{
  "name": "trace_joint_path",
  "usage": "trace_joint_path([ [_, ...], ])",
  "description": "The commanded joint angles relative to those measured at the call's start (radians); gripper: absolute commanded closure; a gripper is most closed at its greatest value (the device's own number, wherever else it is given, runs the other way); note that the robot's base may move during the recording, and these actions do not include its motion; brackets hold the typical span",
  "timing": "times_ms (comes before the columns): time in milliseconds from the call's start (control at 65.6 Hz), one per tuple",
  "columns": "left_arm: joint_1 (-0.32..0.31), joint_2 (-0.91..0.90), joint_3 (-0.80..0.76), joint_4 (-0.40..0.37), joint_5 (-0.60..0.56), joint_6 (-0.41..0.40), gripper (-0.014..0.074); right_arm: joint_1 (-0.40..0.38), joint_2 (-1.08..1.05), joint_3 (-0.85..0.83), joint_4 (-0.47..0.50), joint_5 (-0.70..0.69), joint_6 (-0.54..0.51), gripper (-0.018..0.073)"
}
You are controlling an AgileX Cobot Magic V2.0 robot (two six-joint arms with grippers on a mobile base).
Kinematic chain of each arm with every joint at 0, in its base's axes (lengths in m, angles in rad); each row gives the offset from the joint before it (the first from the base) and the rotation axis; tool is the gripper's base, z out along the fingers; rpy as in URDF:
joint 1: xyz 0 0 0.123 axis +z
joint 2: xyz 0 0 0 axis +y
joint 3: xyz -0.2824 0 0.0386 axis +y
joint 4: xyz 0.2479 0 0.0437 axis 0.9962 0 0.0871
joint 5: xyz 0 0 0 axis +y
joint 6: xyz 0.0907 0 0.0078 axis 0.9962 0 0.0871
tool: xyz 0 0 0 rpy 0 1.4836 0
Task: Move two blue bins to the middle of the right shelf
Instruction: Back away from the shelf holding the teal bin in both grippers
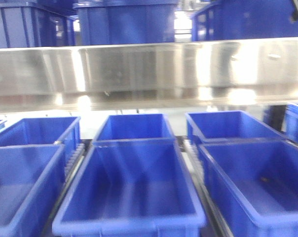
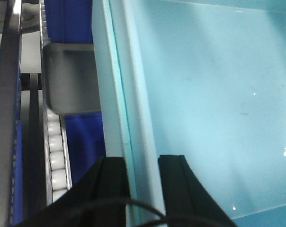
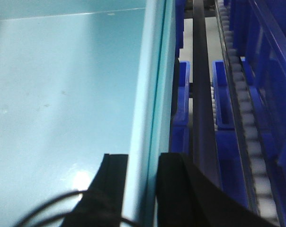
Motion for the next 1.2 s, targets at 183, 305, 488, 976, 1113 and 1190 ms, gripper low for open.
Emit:
trace_joint_path([
  [183,-0.031,-0.021,-0.022,-0.294,-0.077,0.016,0.0707,0.027,-0.008,-0.011,0.147,-0.146,0.008,0.0712],
  [305,-0.031,-0.021,-0.022,-0.294,-0.077,0.016,0.0707,0.027,-0.008,-0.011,0.147,-0.146,0.008,0.0712],
  [488,-0.031,-0.021,-0.022,-0.294,-0.077,0.016,0.0707,0.027,-0.008,-0.011,0.147,-0.146,0.008,0.0712],
  [976,-0.031,-0.021,-0.022,-0.294,-0.077,0.016,0.0707,0.027,-0.008,-0.011,0.147,-0.146,0.008,0.0712],
  [1113,-0.031,-0.021,-0.022,-0.294,-0.077,0.016,0.0707,0.027,-0.008,-0.011,0.147,-0.146,0.008,0.0712],
  [1190,-0.031,-0.021,-0.022,-0.294,-0.077,0.016,0.0707,0.027,-0.008,-0.011,0.147,-0.146,0.008,0.0712],
])
